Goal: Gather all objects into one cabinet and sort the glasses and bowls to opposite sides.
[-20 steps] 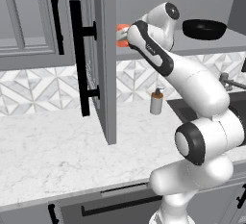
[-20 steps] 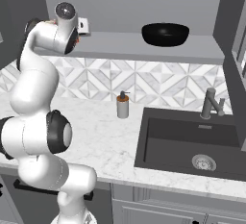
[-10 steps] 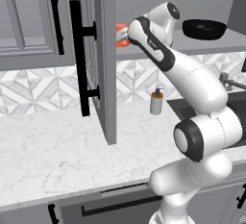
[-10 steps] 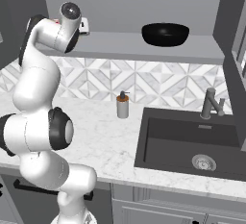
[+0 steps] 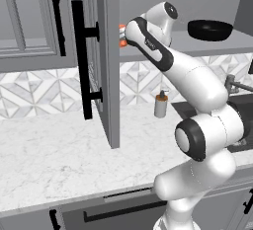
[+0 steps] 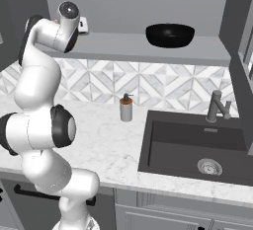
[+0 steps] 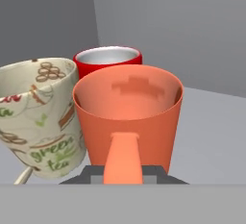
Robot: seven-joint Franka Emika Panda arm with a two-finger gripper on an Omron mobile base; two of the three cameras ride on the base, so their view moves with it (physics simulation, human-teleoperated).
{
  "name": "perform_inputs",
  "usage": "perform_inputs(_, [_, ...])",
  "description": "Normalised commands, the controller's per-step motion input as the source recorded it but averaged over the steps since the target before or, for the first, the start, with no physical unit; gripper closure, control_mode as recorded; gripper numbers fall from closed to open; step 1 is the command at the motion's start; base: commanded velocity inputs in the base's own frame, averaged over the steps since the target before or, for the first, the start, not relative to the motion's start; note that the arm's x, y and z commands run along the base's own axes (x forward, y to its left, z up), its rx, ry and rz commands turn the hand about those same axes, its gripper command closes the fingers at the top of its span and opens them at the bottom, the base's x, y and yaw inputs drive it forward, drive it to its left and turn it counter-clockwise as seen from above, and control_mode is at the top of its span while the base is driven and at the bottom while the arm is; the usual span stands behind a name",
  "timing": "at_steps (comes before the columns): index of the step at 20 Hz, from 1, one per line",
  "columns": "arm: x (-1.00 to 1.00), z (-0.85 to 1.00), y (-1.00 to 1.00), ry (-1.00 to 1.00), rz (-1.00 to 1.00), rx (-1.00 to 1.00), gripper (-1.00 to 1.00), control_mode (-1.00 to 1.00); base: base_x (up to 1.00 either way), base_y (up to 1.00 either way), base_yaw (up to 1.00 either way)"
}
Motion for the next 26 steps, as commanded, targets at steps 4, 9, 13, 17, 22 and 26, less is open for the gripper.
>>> perform_inputs(4, [0.01, 0.0, 0.0, 0.0, 0.0, 0.0, 1.0, -1.0, 0.0, 0.0, 0.0])
perform_inputs(9, [0.0, 0.0, 0.0, 0.0, 0.0, 0.0, -1.0, -1.0, 0.0, 0.0, 0.0])
perform_inputs(13, [0.0, 0.0, 0.0, 0.0, 0.0, 0.0, -1.0, -1.0, 0.0, 0.0, 0.0])
perform_inputs(17, [-0.27, 0.0, -0.09, 0.0, -0.02, 0.0, -1.0, -1.0, 0.0, 0.0, 0.0])
perform_inputs(22, [-0.69, 0.0, -0.71, 0.0, -0.13, 0.0, -1.0, -1.0, 0.0, 0.0, 0.0])
perform_inputs(26, [-0.78, 0.01, -0.82, -0.01, -0.21, 0.02, -1.0, -1.0, 0.0, 0.0, 0.0])
